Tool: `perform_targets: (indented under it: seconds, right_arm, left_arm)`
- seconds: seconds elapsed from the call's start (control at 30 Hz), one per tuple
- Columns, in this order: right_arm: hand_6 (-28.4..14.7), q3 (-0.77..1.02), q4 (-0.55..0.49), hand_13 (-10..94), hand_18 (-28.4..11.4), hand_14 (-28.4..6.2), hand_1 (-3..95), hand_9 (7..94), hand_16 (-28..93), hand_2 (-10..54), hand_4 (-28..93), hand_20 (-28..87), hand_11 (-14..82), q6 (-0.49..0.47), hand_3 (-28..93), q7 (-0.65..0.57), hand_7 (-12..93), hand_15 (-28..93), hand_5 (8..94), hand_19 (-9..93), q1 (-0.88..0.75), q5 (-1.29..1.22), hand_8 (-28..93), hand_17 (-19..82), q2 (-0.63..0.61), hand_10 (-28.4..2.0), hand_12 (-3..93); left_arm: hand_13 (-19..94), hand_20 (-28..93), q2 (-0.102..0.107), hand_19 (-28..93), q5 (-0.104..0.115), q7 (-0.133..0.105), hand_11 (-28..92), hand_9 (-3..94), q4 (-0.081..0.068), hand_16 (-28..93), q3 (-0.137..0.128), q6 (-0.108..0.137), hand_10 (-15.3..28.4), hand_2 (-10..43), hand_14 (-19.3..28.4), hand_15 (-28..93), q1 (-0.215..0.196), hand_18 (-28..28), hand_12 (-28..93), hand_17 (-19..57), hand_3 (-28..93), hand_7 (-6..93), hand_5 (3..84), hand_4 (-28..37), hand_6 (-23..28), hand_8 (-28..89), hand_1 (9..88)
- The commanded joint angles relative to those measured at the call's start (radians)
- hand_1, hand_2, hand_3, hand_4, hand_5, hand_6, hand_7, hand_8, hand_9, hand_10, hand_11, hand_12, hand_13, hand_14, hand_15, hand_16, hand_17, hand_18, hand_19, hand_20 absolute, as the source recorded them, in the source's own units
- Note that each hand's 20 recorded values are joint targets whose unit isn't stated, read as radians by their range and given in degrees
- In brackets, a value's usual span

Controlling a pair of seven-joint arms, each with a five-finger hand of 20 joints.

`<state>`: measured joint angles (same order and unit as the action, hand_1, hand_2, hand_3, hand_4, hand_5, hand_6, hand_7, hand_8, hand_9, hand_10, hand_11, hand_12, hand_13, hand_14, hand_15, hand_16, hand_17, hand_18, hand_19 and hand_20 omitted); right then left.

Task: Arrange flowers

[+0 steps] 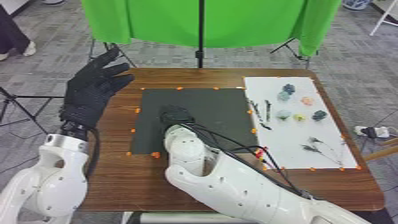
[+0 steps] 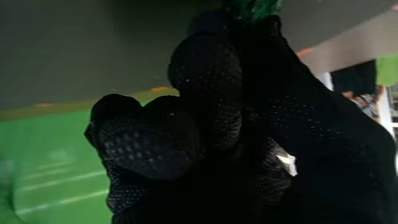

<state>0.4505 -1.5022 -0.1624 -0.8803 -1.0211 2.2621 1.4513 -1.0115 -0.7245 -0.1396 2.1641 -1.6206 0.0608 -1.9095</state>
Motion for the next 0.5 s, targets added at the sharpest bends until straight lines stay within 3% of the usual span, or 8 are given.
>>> perform_targets:
  seconds: [0.03, 0.07, 0.17, 0.37, 0.43, 0.5]
  right_arm:
    - [-5.1, -0.001, -0.013, 89, -25.7, -8.3, 54.6, 88.7, 18, -9.5, -28, 46, 53.6, -0.023, 73, 0.015, 27, 70, 88.7, 93, 0.016, 0.01, 19, 49, 0.031, -12.7, 21.1]
    - [-5.1, 0.006, -0.024, 89, -25.8, -8.3, 54.4, 88.7, 18, -9.5, -28, 46, 53.6, -0.028, 73, 0.022, 28, 70, 88.7, 93, 0.004, 0.012, 18, 49, 0.034, -12.6, 21.1]
    - [-4.6, -0.004, -0.043, 89, -26.0, -8.2, 53.8, 89.3, 18, -9.5, -28, 46, 53.7, -0.024, 72, 0.012, 28, 70, 89.1, 93, 0.008, -0.005, 17, 49, 0.034, -12.3, 21.1]
    - [-4.3, -0.045, -0.06, 89, -26.5, -8.6, 52.0, 89.8, 18, -9.5, -28, 47, 54.3, -0.045, 71, 0.02, 27, 71, 90.4, 93, 0.038, -0.016, 13, 48, 0.023, -11.6, 21.5]
    - [-4.1, -0.08, -0.06, 89, -26.6, -9.1, 51.3, 89.9, 18, -9.5, -28, 48, 54.6, -0.031, 72, 0.013, 27, 72, 90.7, 93, 0.071, -0.034, 13, 47, 0.013, -11.3, 21.5]
    - [-3.9, -0.097, -0.054, 89, -26.7, -9.5, 50.6, 90.2, 18, -9.5, -28, 48, 54.7, -0.021, 72, 0.012, 27, 72, 90.9, 93, 0.092, -0.033, 12, 47, 0.01, -11.2, 21.5]
  left_arm:
    - [27, -2, 0.011, 62, 0.007, -0.001, 25, 35.3, -0.008, -8, 0.008, -0.004, 20.9, 5.8, 28.4, 55, -0.003, 28.4, 12, -6.5, 78, 13.1, 35.9, -22.0, 8.1, -10, 25.6]
    - [27, -3, 0.017, 62, 0.012, -0.013, 25, 35.3, -0.008, -8, 0.008, 0.001, 20.9, 5.8, 28.4, 54, -0.013, 28.4, 12, -6.4, 78, 13.1, 35.9, -21.9, 8.1, -10, 25.5]
    - [27, -3, 0.036, 63, 0.013, -0.013, 25, 35.3, -0.011, -8, 0.011, 0.007, 21.0, 5.8, 28.4, 55, -0.01, 28.4, 12, -6.1, 78, 13.1, 35.9, -21.9, 8.1, -10, 25.6]
    - [27, -4, 0.058, 63, 0.023, -0.054, 26, 35.3, -0.007, -8, 0.011, 0.021, 21.1, 5.7, 28.4, 55, -0.018, 28.4, 12, -6.1, 78, 13.2, 35.9, -21.8, 8.2, -10, 25.6]
    - [27, -4, 0.072, 63, 0.029, -0.074, 26, 35.3, -0.009, -8, 0.018, 0.026, 21.1, 5.8, 28.4, 55, -0.011, 28.4, 12, -6.0, 78, 13.2, 36.0, -21.8, 8.3, -10, 25.6]
    - [27, -4, 0.069, 64, 0.027, -0.076, 26, 35.2, -0.017, -8, 0.024, 0.015, 21.1, 5.8, 28.4, 55, 0.009, 28.4, 12, -6.1, 78, 13.3, 36.1, -21.8, 8.4, -10, 25.7]
